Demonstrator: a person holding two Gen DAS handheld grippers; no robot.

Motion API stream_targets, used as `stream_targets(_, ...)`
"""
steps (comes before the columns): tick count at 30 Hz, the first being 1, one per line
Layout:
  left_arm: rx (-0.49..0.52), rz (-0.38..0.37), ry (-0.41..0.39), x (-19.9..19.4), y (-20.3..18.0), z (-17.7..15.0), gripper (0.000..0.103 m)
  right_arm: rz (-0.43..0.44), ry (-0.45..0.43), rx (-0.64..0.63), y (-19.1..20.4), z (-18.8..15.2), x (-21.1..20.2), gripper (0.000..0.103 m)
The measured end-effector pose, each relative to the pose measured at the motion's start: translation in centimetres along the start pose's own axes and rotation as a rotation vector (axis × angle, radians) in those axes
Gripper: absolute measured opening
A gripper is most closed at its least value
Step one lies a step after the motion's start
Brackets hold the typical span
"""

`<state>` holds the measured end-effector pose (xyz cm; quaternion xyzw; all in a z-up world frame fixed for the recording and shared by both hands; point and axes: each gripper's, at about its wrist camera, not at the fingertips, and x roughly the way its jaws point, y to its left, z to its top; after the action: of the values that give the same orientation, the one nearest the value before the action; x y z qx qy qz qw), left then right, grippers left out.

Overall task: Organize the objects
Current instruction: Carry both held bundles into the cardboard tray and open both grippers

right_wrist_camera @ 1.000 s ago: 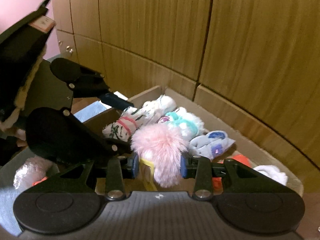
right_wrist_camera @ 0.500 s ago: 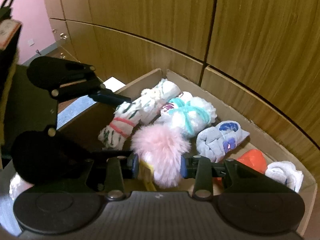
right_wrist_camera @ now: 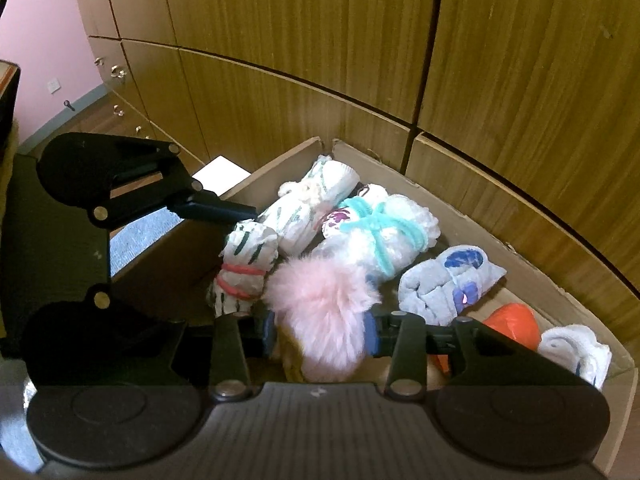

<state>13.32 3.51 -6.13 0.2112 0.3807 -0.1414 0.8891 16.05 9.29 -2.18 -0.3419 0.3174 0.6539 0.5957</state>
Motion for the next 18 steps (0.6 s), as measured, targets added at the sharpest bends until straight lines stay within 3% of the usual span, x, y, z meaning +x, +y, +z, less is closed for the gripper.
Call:
stream_targets(4,0.005,0.008,-0.015,-0.8,-0.3,0.1,0.09,-0.008,-0.014,0.003,0.0,0.2,-0.8,0.042)
stream_targets(10,0.008,0.034,-0.02,-2.0,-0.4,0.1,0.095,0.0,-0.037,0.027,-0.2,0.5,-2.7,0.046)
stream_targets(18,-0.173,0.005,0.002,-4.0,2.2,0.0,0.1,-0.021,-0.053,0.058,-0.9,-0.8,-6.2,0.058)
